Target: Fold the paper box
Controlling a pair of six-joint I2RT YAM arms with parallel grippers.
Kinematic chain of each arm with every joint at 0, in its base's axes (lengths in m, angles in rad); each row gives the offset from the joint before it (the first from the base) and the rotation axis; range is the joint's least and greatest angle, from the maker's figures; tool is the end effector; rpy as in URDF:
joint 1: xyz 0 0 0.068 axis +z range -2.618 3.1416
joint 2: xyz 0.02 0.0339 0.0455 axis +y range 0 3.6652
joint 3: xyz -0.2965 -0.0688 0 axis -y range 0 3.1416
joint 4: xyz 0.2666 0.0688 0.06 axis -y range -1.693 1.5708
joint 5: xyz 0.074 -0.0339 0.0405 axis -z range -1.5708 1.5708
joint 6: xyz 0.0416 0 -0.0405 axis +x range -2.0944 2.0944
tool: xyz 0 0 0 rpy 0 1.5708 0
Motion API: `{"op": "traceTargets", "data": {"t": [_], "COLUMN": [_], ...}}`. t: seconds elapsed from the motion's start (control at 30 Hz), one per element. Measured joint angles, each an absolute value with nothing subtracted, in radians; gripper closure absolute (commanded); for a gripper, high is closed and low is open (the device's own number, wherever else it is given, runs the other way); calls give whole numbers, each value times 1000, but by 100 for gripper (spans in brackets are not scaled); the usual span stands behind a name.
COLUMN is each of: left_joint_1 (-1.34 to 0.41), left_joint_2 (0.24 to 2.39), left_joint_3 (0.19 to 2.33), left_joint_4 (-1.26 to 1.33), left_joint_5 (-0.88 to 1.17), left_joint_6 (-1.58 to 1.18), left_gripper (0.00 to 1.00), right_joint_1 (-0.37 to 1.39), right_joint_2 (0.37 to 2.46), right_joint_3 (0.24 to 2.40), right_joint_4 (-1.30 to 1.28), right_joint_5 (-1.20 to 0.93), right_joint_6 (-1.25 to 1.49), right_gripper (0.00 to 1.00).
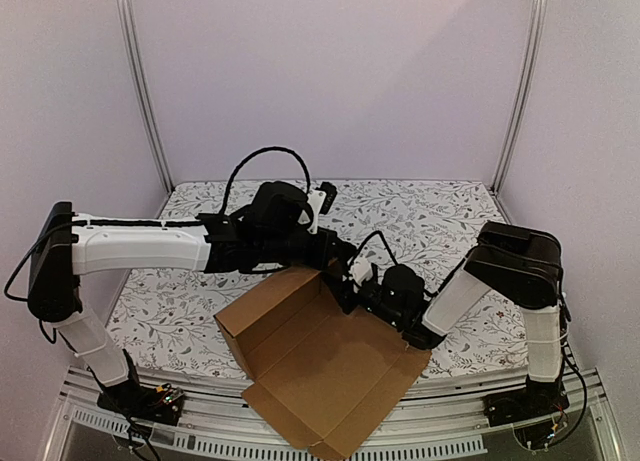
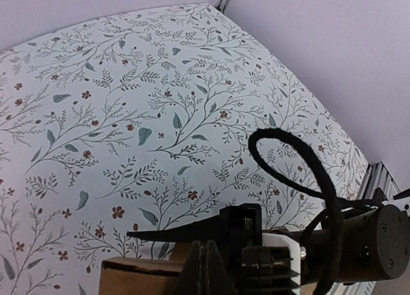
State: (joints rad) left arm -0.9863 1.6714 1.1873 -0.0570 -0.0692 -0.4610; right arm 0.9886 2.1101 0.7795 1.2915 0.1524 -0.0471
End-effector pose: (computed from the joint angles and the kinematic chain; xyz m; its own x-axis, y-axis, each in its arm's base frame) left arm 0.2301 -0.3426 0.2780 -0.6101 0.1179 -0.7835 0.5894 0.7284 -0.3494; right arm 0.2302 0.3381 0.1187 0.0135 -0.0642 -0.9978 -0.7424 0.6679 -0.0530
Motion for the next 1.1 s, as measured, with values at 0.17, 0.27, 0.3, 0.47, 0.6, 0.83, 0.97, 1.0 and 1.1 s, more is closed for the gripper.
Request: {"op": "traceTargets", "data": {"t": [0.17,0.27,0.3,0.47,0.6,0.83,0.97,1.0,1.1], "left_joint_1": [-987,-987,-987,-987,-987,-987,-987,-987,-987], "left_joint_2": [1673,1673,1673,1673,1673,1673,1673,1673,1673], "left_joint_3": [1187,1187,1187,1187,1188,1188,1188,1188,1188], "left_joint_4": [-56,-55,-55,-55,-55,-55,-54,-55,-55], "left_joint_5": [-75,-81,-82,-86,-87,-87,-87,-87,-87], "left_joint_6": [-461,-460,-460,-459,-455,-448,-444,-442,-439], "left_gripper": [100,100,100,100,100,100,100,100,100], "right_joint_1": [994,995,995,995,994,958,911,899,879], "right_joint_2": [2111,2093,2077,1924,1754,1438,1293,1256,1177], "right_joint_3": [719,680,664,582,562,567,571,575,601], "right_joint_4": [1301,1277,1265,1165,974,523,285,213,5], "right_joint_5": [173,175,175,178,170,99,51,40,33], "right_joint_6": [-39,-27,-22,23,65,145,193,208,266], "right_gripper": [48,45,43,33,26,1,1,1,1]}}
